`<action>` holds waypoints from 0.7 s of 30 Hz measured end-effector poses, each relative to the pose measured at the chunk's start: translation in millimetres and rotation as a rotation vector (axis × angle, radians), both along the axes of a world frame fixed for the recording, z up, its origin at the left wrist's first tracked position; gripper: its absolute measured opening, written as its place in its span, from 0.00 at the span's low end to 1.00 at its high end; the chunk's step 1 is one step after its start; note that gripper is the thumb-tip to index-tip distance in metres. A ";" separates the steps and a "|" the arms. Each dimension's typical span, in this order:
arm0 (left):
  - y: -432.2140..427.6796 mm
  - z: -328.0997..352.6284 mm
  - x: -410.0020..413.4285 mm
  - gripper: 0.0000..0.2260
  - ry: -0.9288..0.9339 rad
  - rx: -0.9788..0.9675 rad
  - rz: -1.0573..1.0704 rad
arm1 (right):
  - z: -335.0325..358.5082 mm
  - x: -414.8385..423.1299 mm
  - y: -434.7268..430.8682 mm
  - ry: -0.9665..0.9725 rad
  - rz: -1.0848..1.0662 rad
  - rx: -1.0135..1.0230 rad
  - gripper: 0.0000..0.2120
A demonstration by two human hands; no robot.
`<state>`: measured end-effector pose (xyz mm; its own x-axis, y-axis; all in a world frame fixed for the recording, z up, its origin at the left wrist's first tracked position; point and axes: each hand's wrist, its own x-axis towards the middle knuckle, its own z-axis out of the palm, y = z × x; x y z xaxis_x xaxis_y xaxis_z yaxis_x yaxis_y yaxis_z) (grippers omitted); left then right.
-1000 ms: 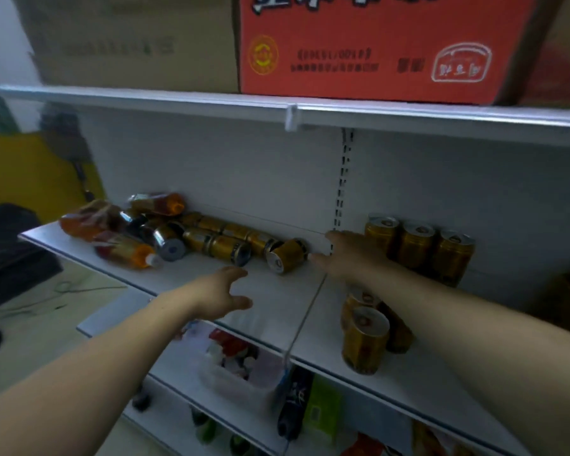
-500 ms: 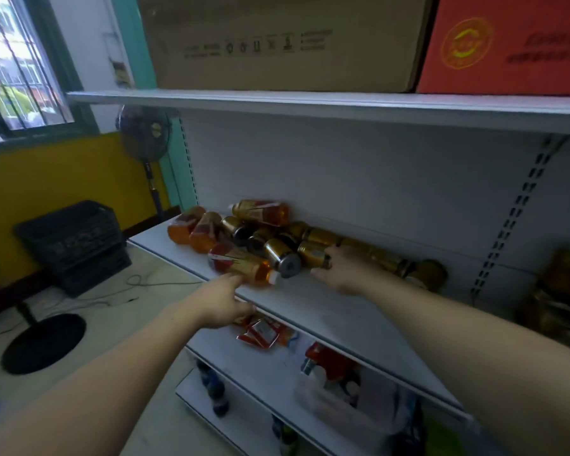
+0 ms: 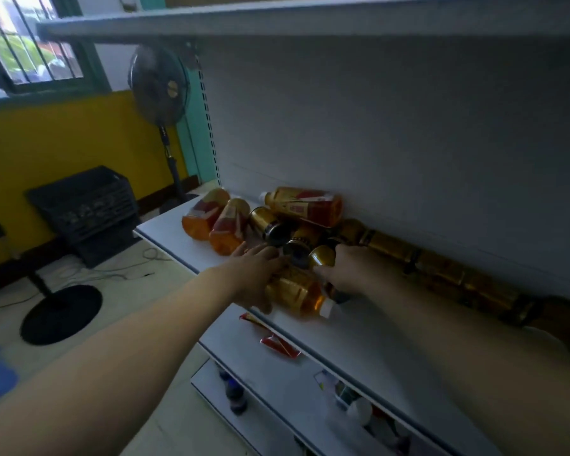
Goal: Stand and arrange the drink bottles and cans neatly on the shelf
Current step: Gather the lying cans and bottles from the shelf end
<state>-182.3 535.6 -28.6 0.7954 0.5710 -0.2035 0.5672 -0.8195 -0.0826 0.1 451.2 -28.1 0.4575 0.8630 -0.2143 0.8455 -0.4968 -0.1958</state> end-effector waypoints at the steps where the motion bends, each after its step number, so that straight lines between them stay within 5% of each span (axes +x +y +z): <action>1: 6.9 -3.2 0.9 0.43 -0.007 0.009 -0.033 | -3.2 -1.7 3.0 -0.048 0.000 -0.018 0.35; 8: 34.6 -21.0 1.0 0.42 -0.158 0.002 -0.200 | -5.3 -9.8 -7.5 0.035 -0.165 0.144 0.36; 13: 37.4 -13.5 4.0 0.43 -0.109 0.021 -0.275 | -8.9 -19.1 -47.9 0.379 -0.488 0.600 0.38; 17: 31.9 -6.2 5.6 0.42 -0.185 -0.177 -0.281 | -4.6 -34.0 -88.9 0.591 -0.749 0.904 0.32; 21: -5.7 2.6 14.9 0.33 -0.470 -0.585 -0.215 | 7.7 -54.4 -135.8 0.546 -0.891 0.995 0.23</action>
<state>-167.4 529.9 -26.1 0.9539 0.2977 -0.0385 0.2590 -0.7516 0.6067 -54.3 315.4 -20.3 0.9723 0.2321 -0.0264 0.0400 -0.2769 -0.9601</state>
